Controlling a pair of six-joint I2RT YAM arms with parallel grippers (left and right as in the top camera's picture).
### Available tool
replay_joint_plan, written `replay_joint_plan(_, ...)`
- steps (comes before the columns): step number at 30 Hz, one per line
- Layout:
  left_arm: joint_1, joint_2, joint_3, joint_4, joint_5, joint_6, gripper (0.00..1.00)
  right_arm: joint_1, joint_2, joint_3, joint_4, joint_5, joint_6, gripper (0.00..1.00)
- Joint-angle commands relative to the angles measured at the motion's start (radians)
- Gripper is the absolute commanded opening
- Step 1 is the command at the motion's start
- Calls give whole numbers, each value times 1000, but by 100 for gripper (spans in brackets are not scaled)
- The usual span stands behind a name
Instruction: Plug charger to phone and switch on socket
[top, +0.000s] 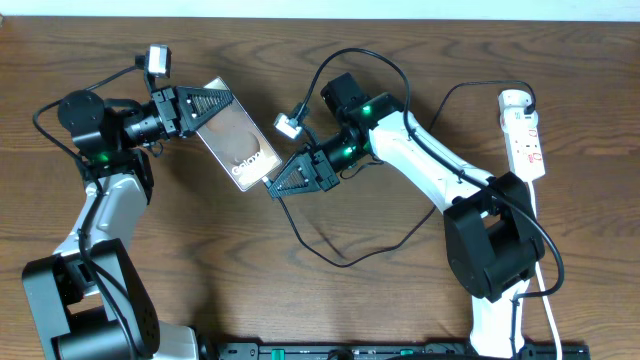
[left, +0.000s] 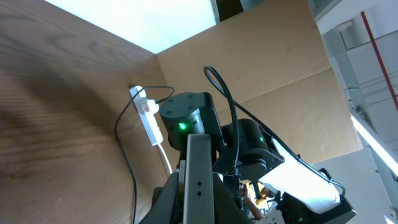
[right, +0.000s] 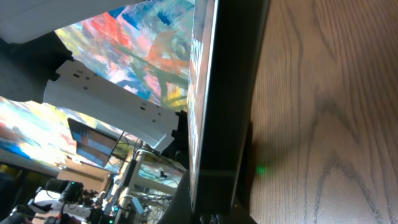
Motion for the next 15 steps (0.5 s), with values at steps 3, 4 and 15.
replay_joint_plan(3,-8,-8,-10,8,36,-22,7,-10,-7,7,8,-45,5,1)
replay_joint_plan(4,-8,-8,-10,8,36,-19,7,-9,-7,7,8,-45,5,1)
replay_joint_plan(15,-8,-8,-10,8,36,-15,7,-9,-7,7,24,-76,5,1)
